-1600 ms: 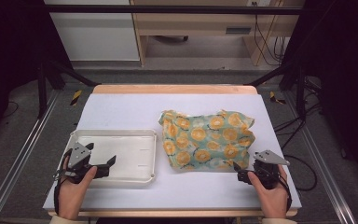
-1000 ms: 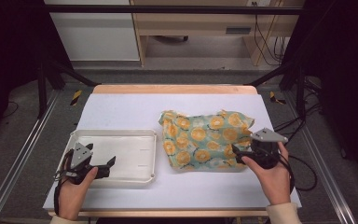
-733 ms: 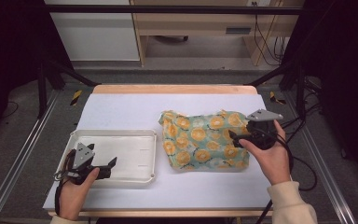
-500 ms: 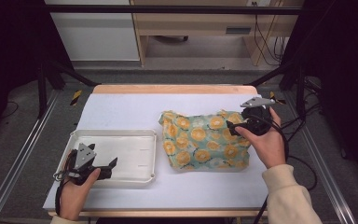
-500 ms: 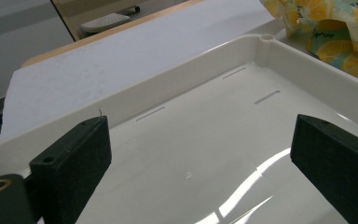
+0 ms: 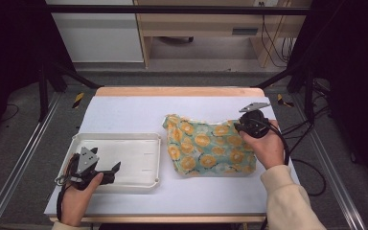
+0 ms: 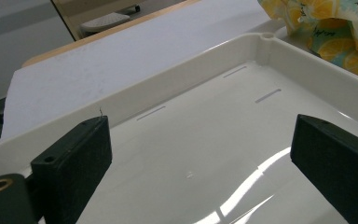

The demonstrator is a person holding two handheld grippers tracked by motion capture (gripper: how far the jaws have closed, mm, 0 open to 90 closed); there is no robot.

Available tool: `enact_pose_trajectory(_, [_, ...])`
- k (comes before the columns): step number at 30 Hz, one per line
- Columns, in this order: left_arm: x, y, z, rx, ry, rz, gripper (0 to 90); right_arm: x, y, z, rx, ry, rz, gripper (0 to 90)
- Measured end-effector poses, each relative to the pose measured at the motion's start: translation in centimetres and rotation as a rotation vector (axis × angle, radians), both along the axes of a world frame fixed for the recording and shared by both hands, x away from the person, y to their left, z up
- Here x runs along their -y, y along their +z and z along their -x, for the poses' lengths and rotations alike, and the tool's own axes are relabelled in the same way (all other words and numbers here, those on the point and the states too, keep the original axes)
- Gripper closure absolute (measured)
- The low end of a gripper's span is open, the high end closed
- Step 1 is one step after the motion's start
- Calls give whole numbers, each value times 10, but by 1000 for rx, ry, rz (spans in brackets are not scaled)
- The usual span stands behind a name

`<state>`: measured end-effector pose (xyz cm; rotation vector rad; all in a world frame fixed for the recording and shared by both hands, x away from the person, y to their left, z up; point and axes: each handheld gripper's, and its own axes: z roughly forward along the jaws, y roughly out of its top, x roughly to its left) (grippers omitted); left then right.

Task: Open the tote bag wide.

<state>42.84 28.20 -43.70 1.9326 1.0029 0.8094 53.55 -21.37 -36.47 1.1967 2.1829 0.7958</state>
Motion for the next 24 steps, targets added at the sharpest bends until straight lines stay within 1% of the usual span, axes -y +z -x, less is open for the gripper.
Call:
enact_pose_trajectory(2, [0,0,0,-2,-2,-3,55,0,1,6,13,24,-16,869])
enact_pose_trajectory(3, [0,0,0,-2,-2,-3,55,0,2,8,16,29,-23,887])
enact_pose_trajectory(4, [0,0,0,-3,-2,-4,55,0,2,8,16,29,-23,887])
enact_pose_trajectory(5, [0,0,0,-4,-2,-3,55,0,5,17,30,39,-48,900])
enact_pose_trajectory(7, [0,0,0,-5,-3,-3,56,1,6,24,49,47,-60,900])
enact_pose_trajectory(9, [0,0,0,-6,-4,-4,56,3,6,38,75,60,-89,900])
enact_pose_trajectory(10, [0,0,0,-6,-4,-4,59,3,6,38,75,60,-89,900])
enact_pose_trajectory(11, [1,0,0,-5,-7,-2,59,3,5,46,92,65,-110,900])
enact_pose_trajectory(12, [1,0,0,-7,-8,-3,86,4,2,56,101,69,-138,900])
enact_pose_trajectory(13, [2,0,-1,-12,-11,-2,118,4,0,62,113,77,-148,900])
enact_pose_trajectory(14, [5,2,-1,-10,-27,-2,129,3,-8,78,130,109,-156,900])
enact_pose_trajectory(15, [5,2,-1,-10,-27,-2,130,3,-12,85,138,120,-157,900])
enact_pose_trajectory(17, [13,9,2,7,-58,-10,135,6,-23,102,146,134,-175,900])
enact_pose_trajectory(18, [15,11,2,5,-68,-14,137,7,-28,109,153,135,-193,900])
enact_pose_trajectory(19, [15,11,2,5,-68,-14,137,8,-32,114,151,137,-214,900])
enact_pose_trajectory(20, [19,16,2,10,-77,-9,137,8,-32,114,151,137,-214,900])
enact_pose_trajectory(21, [24,21,2,18,-91,-4,139,11,-43,130,154,154,-248,900])
enact_pose_trajectory(22, [30,27,0,20,-108,-1,139,12,-47,134,151,159,-258,900])
enact_pose_trajectory(23, [30,27,0,20,-108,-1,140,12,-47,134,151,159,-258,900])
enact_pose_trajectory(24, [43,35,-3,30,-135,-1,144,14,-57,143,136,167,-274,900])
